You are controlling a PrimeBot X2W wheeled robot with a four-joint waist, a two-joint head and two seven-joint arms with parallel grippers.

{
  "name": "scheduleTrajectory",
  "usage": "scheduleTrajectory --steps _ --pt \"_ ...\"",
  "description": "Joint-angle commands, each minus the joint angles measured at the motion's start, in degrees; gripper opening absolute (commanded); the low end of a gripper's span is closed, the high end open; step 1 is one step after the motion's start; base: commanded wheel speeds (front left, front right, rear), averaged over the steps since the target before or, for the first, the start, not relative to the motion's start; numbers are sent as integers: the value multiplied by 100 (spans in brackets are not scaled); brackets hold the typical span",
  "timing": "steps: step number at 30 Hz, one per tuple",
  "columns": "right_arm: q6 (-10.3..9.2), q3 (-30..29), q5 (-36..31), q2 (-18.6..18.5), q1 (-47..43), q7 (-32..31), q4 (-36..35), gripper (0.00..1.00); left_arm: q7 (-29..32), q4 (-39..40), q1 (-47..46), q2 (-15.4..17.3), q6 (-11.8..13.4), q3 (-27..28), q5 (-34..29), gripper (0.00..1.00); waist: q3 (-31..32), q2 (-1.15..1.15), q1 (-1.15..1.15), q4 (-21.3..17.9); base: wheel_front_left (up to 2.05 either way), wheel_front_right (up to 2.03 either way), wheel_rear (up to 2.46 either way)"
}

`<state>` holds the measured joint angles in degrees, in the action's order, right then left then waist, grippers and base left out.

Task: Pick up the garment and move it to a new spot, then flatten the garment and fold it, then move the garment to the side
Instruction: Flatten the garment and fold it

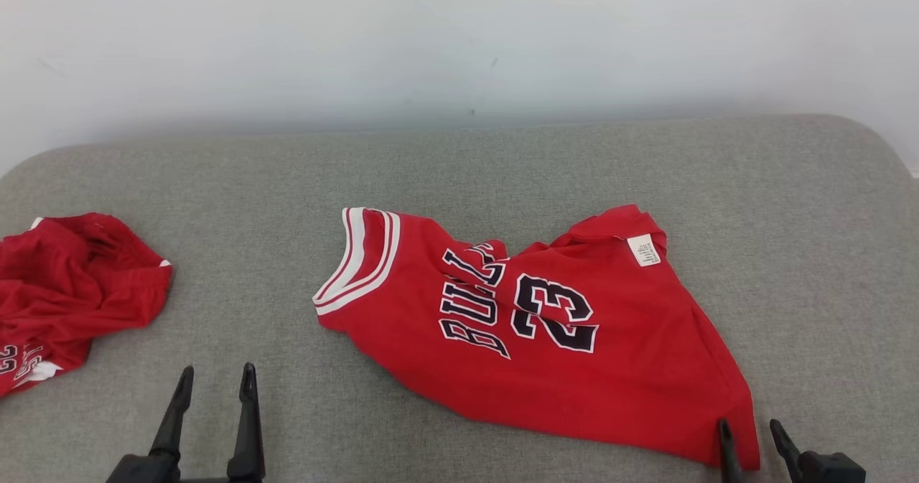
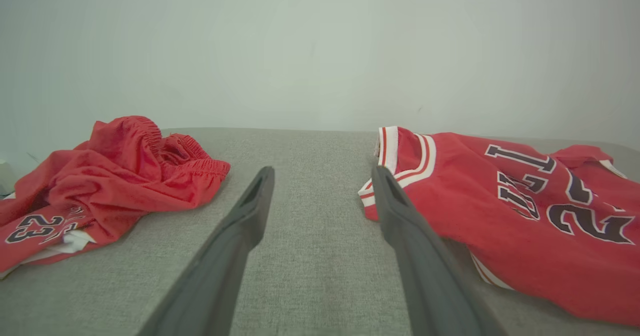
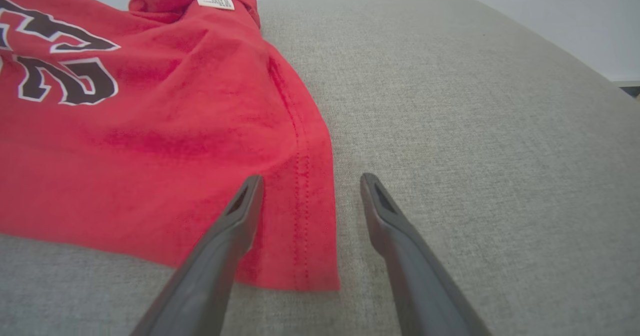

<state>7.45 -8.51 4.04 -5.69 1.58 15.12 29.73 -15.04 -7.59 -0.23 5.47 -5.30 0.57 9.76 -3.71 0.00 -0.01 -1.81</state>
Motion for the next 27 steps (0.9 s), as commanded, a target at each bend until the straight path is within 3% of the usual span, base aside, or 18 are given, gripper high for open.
scheduleTrajectory --steps 1,7,8,9,10,16,27 --pt "9 10 62 -28 61 4 89 100 -21 -74 58 -49 -39 45 -64 100 -4 0 1 22 0 0 0" --pt "9 148 157 -66 179 4 535 100 -21 -249 40 -114 -124 151 -163 100 -6 0 1 48 0 0 0" --pt "9 242 211 -61 221 -2 719 90 -21 -276 26 -132 -157 178 -189 100 -6 0 1 46 0 0 0" --pt "9 309 248 -64 260 -6 813 13 -21 -288 22 -141 -170 185 -198 100 -3 0 1 43 0 0 0" --pt "9 372 280 -84 289 -7 879 0 -21 -302 23 -148 -181 193 -199 100 7 0 1 38 0 0 0" --pt "9 456 317 -189 329 2 566 0 -21 -353 31 -190 -196 174 -209 100 63 0 1 15 0 0 0" --pt "9 681 592 -393 477 -62 -903 0 -21 -352 67 -234 -212 98 -192 100 106 0 1 2 0 0 0"
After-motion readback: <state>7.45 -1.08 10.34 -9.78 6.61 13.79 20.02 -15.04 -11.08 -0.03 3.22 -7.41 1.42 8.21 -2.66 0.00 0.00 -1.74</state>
